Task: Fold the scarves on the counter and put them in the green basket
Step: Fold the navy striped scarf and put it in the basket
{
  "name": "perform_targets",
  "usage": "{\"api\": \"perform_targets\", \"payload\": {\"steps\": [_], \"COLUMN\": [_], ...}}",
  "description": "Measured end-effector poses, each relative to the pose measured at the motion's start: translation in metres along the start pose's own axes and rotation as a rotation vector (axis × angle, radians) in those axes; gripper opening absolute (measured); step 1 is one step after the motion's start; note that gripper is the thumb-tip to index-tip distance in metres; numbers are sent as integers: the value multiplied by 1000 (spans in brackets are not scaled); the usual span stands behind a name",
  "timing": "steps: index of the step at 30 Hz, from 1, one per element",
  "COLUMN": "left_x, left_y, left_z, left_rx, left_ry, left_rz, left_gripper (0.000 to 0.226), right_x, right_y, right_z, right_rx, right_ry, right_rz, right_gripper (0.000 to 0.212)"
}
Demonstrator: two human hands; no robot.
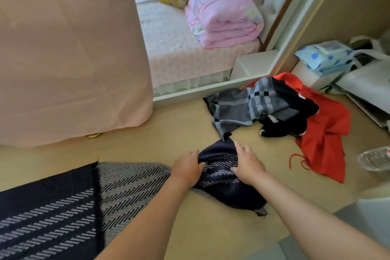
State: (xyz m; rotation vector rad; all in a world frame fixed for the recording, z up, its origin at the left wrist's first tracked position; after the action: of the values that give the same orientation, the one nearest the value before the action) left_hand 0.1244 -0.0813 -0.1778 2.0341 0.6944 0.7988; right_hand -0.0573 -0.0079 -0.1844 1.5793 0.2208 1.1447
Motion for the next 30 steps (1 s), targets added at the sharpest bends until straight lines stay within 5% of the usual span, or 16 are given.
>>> {"api": "perform_targets", "payload": {"steps": [3,8,12,20,23,27,30], "left_x": [-4,10,19,44,44,50,62], "left_y": [-10,-3,53,153,131,44,-2], "left_z": [-1,6,3,-35,-48,-65,-66], "left_rx": [-53,133,266,405,442,520,403], "left_ry": [60,123,129,-2,-89,-97,-113], "left_rz": [32,75,-156,-530,-399,147,445], "left_gripper": [46,25,9,22,23,33,35], "right_x": [-10,-7,5,42,43,31,36], "right_y": [-5,-2,50,175,160,93,56], "right_z": [-5,15,48,74,56,6,-19], "right_rx": [-17,-2,-213,-577,-363,235,287], "right_ry": [-25,89,215,493,494,273,127], "right_rz": [32,72,11,-379,-371,-215,-15], "right_gripper": [89,16,23,14,22,41,44]}}
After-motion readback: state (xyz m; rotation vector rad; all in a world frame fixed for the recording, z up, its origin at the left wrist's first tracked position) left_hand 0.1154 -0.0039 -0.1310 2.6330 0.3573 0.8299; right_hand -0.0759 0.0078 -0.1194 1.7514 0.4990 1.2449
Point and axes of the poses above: each hand's wrist, its own x-axis away from the middle knuckle, its own y-axis out of the back of the hand, z = x × y, the point moved 10 cm from there along -x, towards the middle knuckle, and after that the axes turned 11 degrees about -y, right-handed, at the moved point
